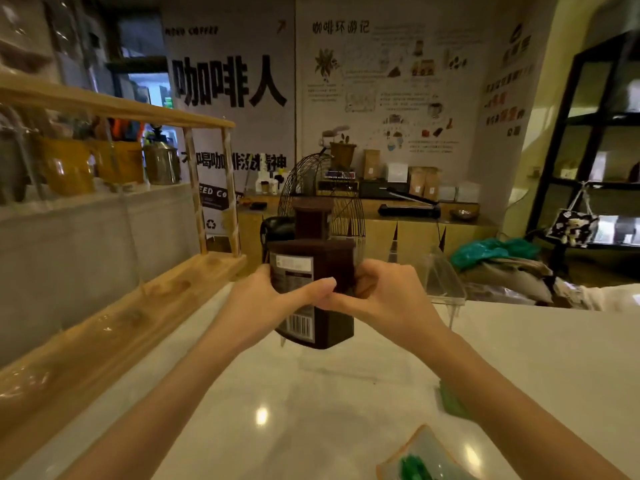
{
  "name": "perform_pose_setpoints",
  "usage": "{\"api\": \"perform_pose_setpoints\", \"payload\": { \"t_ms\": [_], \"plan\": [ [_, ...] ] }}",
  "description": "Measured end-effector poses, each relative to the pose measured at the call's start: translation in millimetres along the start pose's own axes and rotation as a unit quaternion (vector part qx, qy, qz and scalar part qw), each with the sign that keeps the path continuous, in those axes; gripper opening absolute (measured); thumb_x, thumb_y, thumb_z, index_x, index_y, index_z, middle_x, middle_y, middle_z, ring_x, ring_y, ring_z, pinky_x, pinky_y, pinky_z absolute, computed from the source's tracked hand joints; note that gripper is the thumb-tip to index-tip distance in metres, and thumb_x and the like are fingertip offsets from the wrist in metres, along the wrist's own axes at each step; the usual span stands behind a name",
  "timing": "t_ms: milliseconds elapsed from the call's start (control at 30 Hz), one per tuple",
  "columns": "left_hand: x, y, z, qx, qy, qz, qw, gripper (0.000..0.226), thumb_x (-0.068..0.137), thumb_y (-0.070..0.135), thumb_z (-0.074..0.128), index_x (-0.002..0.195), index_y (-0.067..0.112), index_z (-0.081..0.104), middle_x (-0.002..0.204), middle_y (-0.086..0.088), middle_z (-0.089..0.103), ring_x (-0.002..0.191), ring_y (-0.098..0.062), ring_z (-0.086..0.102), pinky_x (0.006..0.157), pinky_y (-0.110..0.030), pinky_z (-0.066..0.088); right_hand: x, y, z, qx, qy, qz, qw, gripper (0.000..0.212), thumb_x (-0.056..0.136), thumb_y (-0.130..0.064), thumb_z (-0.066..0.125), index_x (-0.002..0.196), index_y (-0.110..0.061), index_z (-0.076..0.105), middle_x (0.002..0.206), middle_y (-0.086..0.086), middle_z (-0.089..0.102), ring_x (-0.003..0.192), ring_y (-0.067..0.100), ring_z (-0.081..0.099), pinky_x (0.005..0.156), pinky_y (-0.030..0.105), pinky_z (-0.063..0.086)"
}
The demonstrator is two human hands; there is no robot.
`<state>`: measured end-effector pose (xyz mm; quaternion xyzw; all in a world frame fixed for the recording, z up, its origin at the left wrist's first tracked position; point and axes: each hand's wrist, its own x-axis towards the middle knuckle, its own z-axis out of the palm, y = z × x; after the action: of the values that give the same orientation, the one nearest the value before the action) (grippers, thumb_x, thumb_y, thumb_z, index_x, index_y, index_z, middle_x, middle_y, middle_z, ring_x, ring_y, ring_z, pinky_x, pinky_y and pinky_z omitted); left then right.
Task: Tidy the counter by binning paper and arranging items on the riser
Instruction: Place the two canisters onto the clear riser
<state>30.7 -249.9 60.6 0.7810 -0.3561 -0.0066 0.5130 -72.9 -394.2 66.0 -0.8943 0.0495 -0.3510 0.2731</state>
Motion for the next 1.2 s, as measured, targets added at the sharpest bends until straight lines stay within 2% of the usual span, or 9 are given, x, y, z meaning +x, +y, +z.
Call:
{"api": "perform_pose_setpoints", "payload": {
  "t_ms": [133, 300, 467, 567, 733, 867, 967, 1100, 1200],
  "plan": [
    [28, 22, -6, -0.027, -0.017, -0.004, 0.999, 0.102, 0.03, 0.084, 0.059, 0.115, 0.028, 0.051, 0.101, 0.01, 0.063, 0.097, -0.016, 0.06, 0.082, -0.035, 0.053, 14, -1, -3, -0.023, 0.074, -0.031, 0.997, 0.075, 0.055, -0.079, 0.039, 0.1, -0.022, 0.055, 0.08, -0.018, 0.059, 0.072, 0.002, 0.061, 0.059, 0.02, 0.053],
    [86, 31, 1, -0.134, -0.097, 0.009, 0.986, 0.058, 0.032, 0.058, 0.078, 0.084, 0.04, 0.058, 0.074, 0.025, 0.069, 0.072, 0.006, 0.066, 0.054, -0.011, 0.05, 37, 20, -5, -0.008, 0.081, -0.028, 0.996, 0.063, 0.072, -0.064, 0.042, 0.123, -0.027, 0.045, 0.101, -0.016, 0.06, 0.091, 0.001, 0.059, 0.067, 0.007, 0.047],
    [130, 17, 33, -0.209, -0.135, -0.009, 0.968, 0.031, 0.062, 0.026, 0.079, 0.085, 0.036, 0.061, 0.097, 0.009, 0.069, 0.096, -0.014, 0.064, 0.083, -0.034, 0.052, 50, 54, -9, -0.02, 0.104, 0.001, 0.994, 0.06, 0.076, -0.037, 0.064, 0.131, -0.027, 0.042, 0.109, -0.011, 0.064, 0.095, 0.001, 0.058, 0.079, 0.014, 0.048],
    [142, 11, 57, -0.222, -0.138, -0.005, 0.965, 0.026, 0.065, 0.022, 0.076, 0.086, 0.03, 0.063, 0.096, 0.005, 0.069, 0.091, -0.012, 0.065, 0.075, -0.029, 0.052, 50, 70, -4, -0.016, 0.145, 0.02, 0.989, 0.059, 0.072, -0.036, 0.069, 0.126, -0.026, 0.049, 0.1, -0.011, 0.066, 0.088, 0.005, 0.063, 0.079, 0.028, 0.056],
    [149, -1, 81, -0.232, -0.168, -0.009, 0.958, 0.048, 0.065, 0.021, 0.077, 0.11, 0.015, 0.062, 0.106, -0.005, 0.069, 0.098, -0.02, 0.065, 0.089, -0.038, 0.052, 51, 90, 8, -0.049, 0.176, 0.053, 0.982, 0.056, 0.07, -0.035, 0.071, 0.122, -0.027, 0.053, 0.097, -0.004, 0.073, 0.084, 0.008, 0.066, 0.075, 0.029, 0.056],
    [155, -9, 85, -0.223, -0.207, 0.005, 0.953, 0.049, 0.071, 0.028, 0.073, 0.117, 0.019, 0.058, 0.113, -0.001, 0.066, 0.106, -0.017, 0.061, 0.094, -0.036, 0.047, 54, 98, 12, -0.085, 0.163, 0.067, 0.981, 0.051, 0.072, -0.033, 0.07, 0.121, -0.025, 0.055, 0.097, -0.002, 0.074, 0.086, 0.012, 0.067, 0.075, 0.024, 0.052],
    [157, -13, 85, -0.21, -0.21, 0.03, 0.955, 0.035, 0.074, 0.03, 0.069, 0.108, 0.03, 0.059, 0.108, 0.007, 0.066, 0.103, -0.01, 0.061, 0.086, -0.026, 0.048, 58, 100, 11, -0.094, 0.143, 0.076, 0.982, 0.045, 0.076, -0.03, 0.068, 0.119, -0.023, 0.056, 0.097, 0.0, 0.074, 0.088, 0.015, 0.068, 0.076, 0.028, 0.053],
    [160, -18, 84, -0.113, -0.144, 0.069, 0.981, 0.032, 0.077, 0.034, 0.066, 0.109, 0.029, 0.061, 0.106, 0.007, 0.068, 0.102, -0.011, 0.061, 0.086, -0.026, 0.049, 67, 101, 9, -0.059, 0.107, 0.105, 0.987, 0.04, 0.08, -0.023, 0.064, 0.12, -0.021, 0.056, 0.102, 0.004, 0.072, 0.093, 0.017, 0.066, 0.082, 0.032, 0.054],
    [164, -17, 83, 0.014, -0.087, 0.11, 0.99, 0.039, 0.079, 0.041, 0.062, 0.112, 0.021, 0.062, 0.099, 0.003, 0.069, 0.09, -0.008, 0.062, 0.071, -0.019, 0.048, 74, 103, 11, -0.067, 0.075, 0.115, 0.988, 0.038, 0.083, -0.026, 0.061, 0.12, -0.021, 0.054, 0.104, 0.004, 0.071, 0.093, 0.018, 0.066, 0.082, 0.034, 0.054]
  ]
}}
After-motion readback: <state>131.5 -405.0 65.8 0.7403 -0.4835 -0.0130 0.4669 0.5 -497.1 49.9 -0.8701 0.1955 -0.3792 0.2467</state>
